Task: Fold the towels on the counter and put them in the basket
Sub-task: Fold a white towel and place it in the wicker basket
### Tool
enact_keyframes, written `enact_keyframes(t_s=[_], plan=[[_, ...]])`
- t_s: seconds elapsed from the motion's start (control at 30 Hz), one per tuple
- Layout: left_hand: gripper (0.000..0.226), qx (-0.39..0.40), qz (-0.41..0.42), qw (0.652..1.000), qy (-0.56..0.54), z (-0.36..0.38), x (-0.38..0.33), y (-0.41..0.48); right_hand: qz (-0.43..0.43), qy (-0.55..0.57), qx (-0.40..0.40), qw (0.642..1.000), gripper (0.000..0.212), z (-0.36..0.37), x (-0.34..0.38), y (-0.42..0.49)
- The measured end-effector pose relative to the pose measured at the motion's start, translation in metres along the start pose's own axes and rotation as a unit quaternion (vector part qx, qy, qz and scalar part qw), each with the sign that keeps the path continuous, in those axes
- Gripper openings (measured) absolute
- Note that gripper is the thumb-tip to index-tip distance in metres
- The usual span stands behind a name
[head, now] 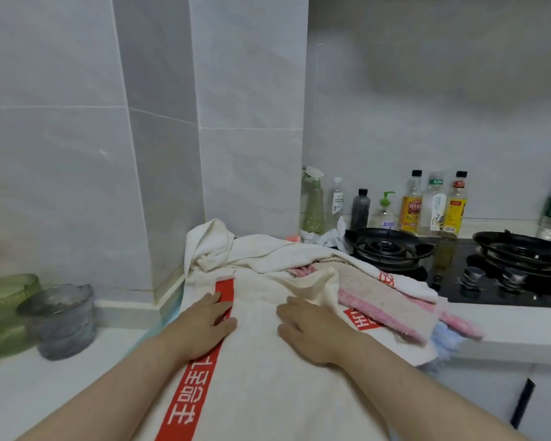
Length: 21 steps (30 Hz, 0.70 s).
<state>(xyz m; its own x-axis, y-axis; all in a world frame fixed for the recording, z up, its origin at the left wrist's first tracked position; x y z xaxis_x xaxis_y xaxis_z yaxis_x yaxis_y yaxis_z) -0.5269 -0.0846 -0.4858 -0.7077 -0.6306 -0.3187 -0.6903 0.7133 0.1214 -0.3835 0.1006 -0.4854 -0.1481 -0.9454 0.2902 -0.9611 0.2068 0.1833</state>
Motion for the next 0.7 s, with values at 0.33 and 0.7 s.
enact_keyframes(t_s=[0.33, 0.7], plan=[[0.015, -0.052, -0.151, 0.987, -0.030, -0.052, 0.026, -0.165, 0.048, 0.096, -0.046, 0.993, 0.025, -0.027, 0.017, -0.118], [0.025, -0.004, -0.359, 0.893, -0.270, -0.050, 0.017, -0.185, 0.382, 0.488, -0.046, 0.783, 0.019, -0.007, 0.015, -0.188]])
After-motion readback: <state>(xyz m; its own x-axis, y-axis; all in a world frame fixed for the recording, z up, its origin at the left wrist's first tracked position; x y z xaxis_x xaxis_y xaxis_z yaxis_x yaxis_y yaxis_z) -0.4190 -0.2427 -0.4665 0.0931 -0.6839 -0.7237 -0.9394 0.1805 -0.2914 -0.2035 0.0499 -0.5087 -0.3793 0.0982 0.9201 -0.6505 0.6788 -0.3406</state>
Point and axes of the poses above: each hand's wrist, its own y-axis towards the middle knuckle, its own z-axis out of the palm, x = y × z, the point moved 2 cm from there along y, towards the middle knuckle, and after that the axes turned 5 degrees about -x, right-handed, at the moved point
